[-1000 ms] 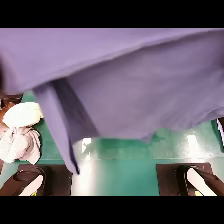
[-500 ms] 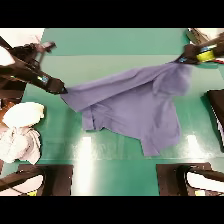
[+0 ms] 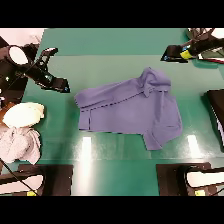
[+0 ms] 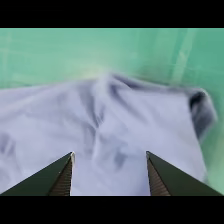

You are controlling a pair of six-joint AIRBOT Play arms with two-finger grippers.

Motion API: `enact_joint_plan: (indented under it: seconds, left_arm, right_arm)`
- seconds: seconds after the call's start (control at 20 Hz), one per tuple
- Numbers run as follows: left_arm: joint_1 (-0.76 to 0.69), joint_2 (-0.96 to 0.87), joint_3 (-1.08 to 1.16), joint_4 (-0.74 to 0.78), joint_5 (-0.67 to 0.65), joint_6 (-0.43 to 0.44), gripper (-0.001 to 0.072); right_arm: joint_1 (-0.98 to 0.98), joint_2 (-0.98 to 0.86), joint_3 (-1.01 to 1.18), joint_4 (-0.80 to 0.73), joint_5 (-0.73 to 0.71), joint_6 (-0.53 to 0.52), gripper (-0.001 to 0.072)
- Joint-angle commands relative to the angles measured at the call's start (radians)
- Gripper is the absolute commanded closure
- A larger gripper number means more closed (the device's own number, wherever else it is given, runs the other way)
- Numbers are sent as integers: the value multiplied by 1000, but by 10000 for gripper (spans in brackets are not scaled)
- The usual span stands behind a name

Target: Fold the shirts.

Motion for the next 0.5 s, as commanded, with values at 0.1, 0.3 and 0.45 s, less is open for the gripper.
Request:
enact_joint_plan:
  seconds: [0.1, 0.3, 0.45]
  left_arm:
    - [-139, 42, -180, -25, -9, -71, 166]
    - [-369, 45, -348, 23, 94, -118, 164]
    - [-490, 44, -399, 111, 133, -186, 163]
  right_arm:
    - [-32, 141, -109, -3, 45, -15, 206]
    - [-32, 271, -290, -2, -16, -14, 206]
    - [-32, 351, -404, -2, -53, -14, 206]
